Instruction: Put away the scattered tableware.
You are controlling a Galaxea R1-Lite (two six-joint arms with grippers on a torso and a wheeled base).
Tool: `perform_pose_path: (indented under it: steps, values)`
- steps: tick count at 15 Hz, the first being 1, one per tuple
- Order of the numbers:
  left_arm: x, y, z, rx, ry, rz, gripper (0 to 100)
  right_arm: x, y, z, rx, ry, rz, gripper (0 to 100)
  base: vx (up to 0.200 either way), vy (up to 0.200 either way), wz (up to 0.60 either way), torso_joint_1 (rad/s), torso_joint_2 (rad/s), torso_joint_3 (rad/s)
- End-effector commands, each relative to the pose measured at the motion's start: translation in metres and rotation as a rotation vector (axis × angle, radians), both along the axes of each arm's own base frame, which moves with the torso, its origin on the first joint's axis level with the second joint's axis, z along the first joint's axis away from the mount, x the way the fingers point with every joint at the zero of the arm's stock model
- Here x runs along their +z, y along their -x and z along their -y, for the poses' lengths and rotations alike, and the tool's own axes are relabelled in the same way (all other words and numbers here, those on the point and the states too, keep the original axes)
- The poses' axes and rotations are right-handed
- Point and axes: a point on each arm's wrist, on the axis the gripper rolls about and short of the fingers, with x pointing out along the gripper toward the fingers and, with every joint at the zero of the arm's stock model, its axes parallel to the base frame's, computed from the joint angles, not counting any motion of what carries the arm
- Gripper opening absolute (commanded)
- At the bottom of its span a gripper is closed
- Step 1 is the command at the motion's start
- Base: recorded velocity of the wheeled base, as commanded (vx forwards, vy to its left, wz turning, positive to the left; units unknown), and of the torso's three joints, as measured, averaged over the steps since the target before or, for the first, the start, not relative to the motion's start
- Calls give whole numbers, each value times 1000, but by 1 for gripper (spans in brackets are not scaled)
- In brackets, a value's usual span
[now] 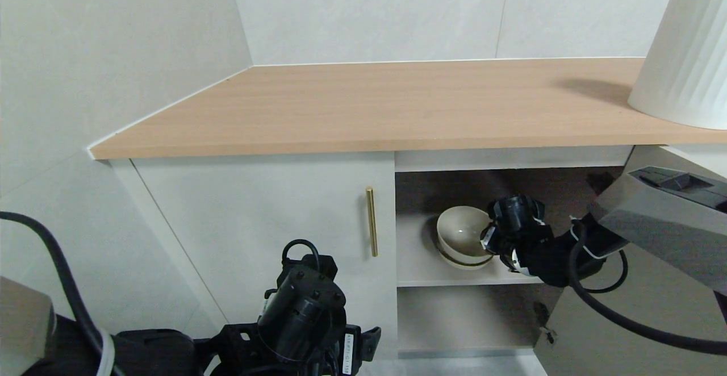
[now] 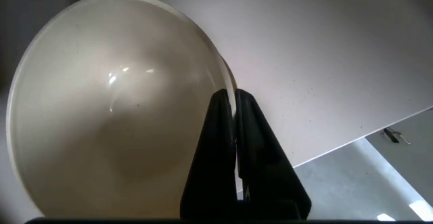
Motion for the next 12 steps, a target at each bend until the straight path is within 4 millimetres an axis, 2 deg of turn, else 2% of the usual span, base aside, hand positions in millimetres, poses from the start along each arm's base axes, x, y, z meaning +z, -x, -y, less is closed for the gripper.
perform_pose_path:
  steps: [1,7,10,12]
  values:
    - [0,0,0,1,-1,1,100,0,-1,-1,1,-1,3,100,0,0,0,0,0,0]
    - [3,1,-1,0,1,7,100,5,2,0,4,-2,4,100,0,0,0,0,0,0]
    - [19,6,-15,-9,-24,28,100,23,27,-1,68,26,-6,100,0,0,0,0,0,0]
    - [40,11,-33,0,-38,51,100,48,65,-6,237,59,-20,100,0,0,0,0,0,0]
